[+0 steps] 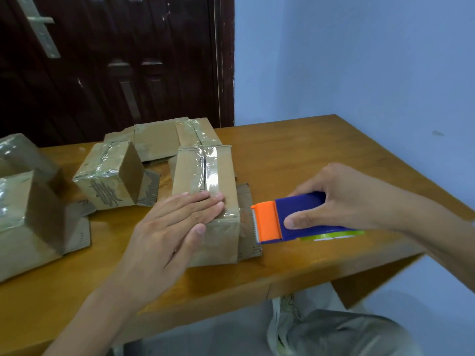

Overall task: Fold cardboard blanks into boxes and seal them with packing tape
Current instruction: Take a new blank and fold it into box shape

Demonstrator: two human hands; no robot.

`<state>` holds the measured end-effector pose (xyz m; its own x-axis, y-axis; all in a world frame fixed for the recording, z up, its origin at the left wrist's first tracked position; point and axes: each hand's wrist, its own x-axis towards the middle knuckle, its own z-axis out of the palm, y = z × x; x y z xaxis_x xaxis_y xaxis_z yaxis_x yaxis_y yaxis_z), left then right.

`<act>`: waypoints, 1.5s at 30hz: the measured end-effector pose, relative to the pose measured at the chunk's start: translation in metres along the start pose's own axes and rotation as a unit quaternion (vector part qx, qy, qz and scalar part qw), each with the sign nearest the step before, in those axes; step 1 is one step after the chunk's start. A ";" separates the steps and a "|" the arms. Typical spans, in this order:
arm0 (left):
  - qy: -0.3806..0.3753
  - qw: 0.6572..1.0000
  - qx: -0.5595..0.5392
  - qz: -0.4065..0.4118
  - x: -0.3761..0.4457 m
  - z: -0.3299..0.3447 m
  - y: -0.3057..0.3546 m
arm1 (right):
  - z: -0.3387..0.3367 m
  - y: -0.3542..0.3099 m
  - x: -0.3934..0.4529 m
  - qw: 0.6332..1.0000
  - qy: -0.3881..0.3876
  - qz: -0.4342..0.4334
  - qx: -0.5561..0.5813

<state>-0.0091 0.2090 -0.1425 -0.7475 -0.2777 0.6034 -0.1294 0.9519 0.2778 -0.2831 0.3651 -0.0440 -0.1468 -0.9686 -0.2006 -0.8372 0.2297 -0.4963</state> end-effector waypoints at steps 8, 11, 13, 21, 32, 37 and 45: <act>0.017 1.000 -0.005 -0.026 -0.001 0.005 0.005 | 0.017 -0.042 0.015 0.969 0.078 0.083 -0.219; 0.018 1.000 -0.005 -0.025 -0.004 0.004 0.006 | 0.028 -0.040 0.023 0.922 0.153 0.101 -0.340; 0.024 0.999 -0.008 -0.025 -0.003 0.005 0.005 | 0.029 -0.024 0.028 0.903 0.202 0.105 -0.364; 0.045 0.998 -0.014 -0.036 -0.004 0.009 0.005 | 0.088 0.085 0.045 0.860 0.316 0.090 -0.392; 0.047 0.998 -0.013 -0.041 -0.003 0.010 0.009 | 0.146 -0.013 0.005 0.885 0.452 0.096 0.055; 0.056 0.998 -0.016 -0.031 -0.002 0.010 0.009 | 0.148 -0.044 0.024 0.829 0.195 0.161 0.498; 0.073 0.996 -0.024 -0.039 -0.002 0.015 0.009 | 0.148 -0.040 0.031 0.739 0.162 0.051 0.651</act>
<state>-0.0179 0.2199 -0.1525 -0.6341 -0.3691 0.6795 -0.1496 0.9207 0.3605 -0.1762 0.3403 -0.1549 -0.4695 -0.8635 -0.1841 0.3736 -0.0054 -0.9276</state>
